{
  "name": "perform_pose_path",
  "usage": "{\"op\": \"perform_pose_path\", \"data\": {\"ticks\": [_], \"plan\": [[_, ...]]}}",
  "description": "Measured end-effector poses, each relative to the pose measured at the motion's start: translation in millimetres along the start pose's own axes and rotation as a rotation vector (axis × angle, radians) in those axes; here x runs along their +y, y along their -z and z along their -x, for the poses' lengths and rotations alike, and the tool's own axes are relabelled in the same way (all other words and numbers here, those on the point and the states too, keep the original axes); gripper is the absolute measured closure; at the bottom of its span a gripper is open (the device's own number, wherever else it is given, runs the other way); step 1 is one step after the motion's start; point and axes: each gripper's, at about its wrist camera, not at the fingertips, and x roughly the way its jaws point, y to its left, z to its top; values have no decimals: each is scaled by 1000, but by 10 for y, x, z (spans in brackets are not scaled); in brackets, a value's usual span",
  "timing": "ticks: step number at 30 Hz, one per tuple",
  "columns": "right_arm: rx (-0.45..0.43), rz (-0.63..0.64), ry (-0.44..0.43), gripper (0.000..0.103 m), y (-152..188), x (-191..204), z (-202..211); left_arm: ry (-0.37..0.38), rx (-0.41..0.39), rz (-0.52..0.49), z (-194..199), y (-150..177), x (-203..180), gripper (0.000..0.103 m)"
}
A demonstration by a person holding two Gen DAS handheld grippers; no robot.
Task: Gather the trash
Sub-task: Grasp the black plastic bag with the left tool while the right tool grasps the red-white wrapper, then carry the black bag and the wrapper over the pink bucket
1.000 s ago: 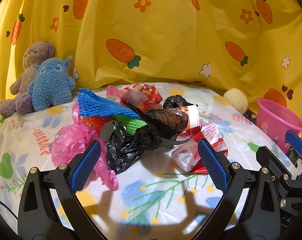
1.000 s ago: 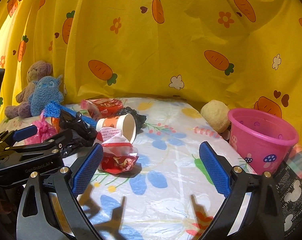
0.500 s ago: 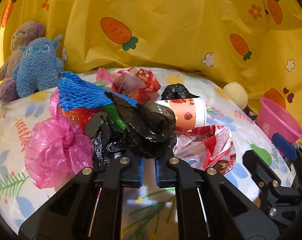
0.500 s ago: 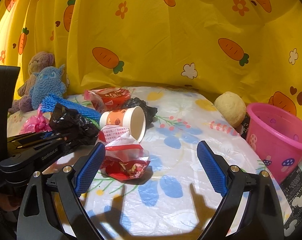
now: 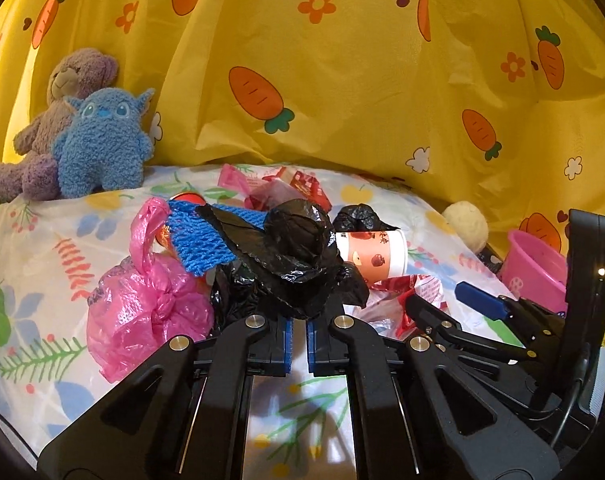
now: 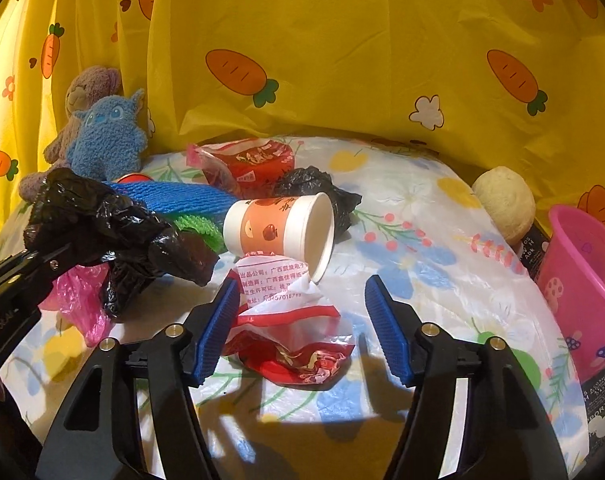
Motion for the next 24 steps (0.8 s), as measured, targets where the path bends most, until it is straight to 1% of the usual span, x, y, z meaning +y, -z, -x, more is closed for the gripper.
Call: {"op": "perform_pose_path", "data": {"ticks": [1,3,4,7,10,15,20,24], "plan": [[8,2,-6,51,6,4,-11,1,2,0,2,1,1,99],[10,14,-6,57,25,17,-11,9,6,1,4,7,2,99],[10,21,-6,64,31,27,-8,11,6,1,4,11,-10,99],[4,32,-2,76,59,20,29,21,2,-5,17,15,-37,99],[-19,23,-1,78,99,-26,120,29,-5,-12,45,13,-60,99],[-99,0,8,79,155,-152,445,46,-19,-13,118,9,-91,100],[-163,-38,25,78,224,-310,740,87,-34,-21,192,7,-190,100],[-194,-53,48,78,266,-394,886,124,-35,-38,246,22,-326,100]]}}
